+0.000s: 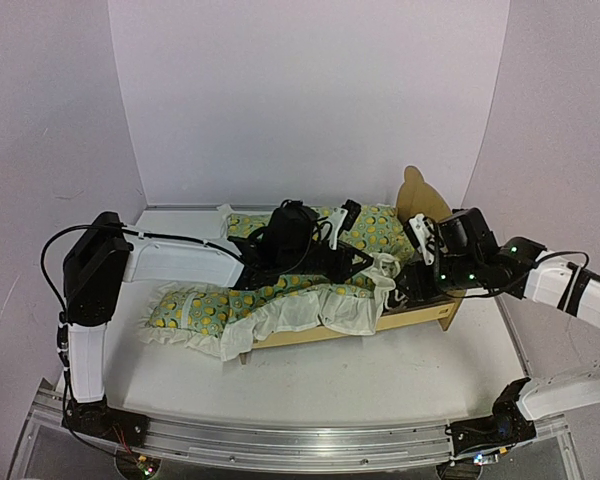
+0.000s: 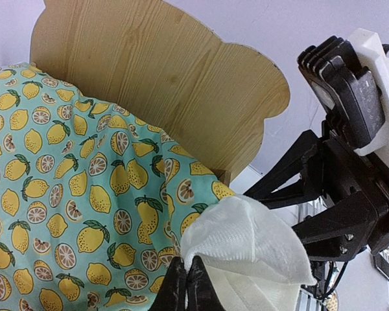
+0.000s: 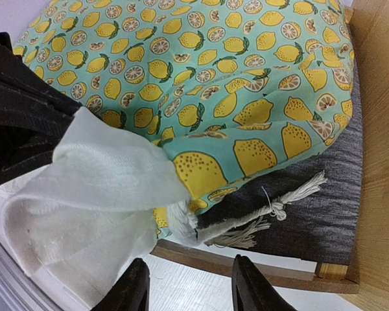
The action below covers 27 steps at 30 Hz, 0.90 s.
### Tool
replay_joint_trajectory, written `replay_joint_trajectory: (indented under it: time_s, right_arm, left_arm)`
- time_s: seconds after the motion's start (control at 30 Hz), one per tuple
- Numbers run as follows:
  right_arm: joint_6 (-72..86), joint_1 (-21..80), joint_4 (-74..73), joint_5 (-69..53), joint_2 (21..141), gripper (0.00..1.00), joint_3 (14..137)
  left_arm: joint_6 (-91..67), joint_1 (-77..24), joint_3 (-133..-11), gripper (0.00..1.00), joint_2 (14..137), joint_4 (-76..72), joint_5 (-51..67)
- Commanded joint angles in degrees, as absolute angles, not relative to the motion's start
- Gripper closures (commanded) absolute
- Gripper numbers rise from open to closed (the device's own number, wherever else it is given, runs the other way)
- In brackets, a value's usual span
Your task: Set up the pet bed
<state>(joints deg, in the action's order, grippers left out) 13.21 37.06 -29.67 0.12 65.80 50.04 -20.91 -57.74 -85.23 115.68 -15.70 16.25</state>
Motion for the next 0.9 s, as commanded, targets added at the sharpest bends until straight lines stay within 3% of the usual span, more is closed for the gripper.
replay_joint_trajectory:
  time_s: [0.0, 0.6, 0.77, 0.87]
  right_arm:
    - [11.4, 37.2, -27.5, 3.5, 65.9, 0.57, 49.2]
    - [4.4, 37.2, -2.0, 6.7, 71.2, 0.76, 39.1]
    - [4.4, 37.2, -2.6, 10.2, 70.8, 0.86, 39.8]
    - [5.4, 37.2, -9.7, 11.2, 68.4, 1.00, 43.3]
  left_arm:
    - [-22.0, -56.9, -86.7, 1.00, 111.3, -18.1, 18.6]
    - [-22.6, -56.3, -87.1, 1.00, 109.4, -18.1, 18.7]
    - [-22.5, -56.2, -87.4, 1.00, 109.7, -18.1, 19.3]
    - [-22.4, -56.2, -87.4, 1.00, 109.8, -18.1, 19.7]
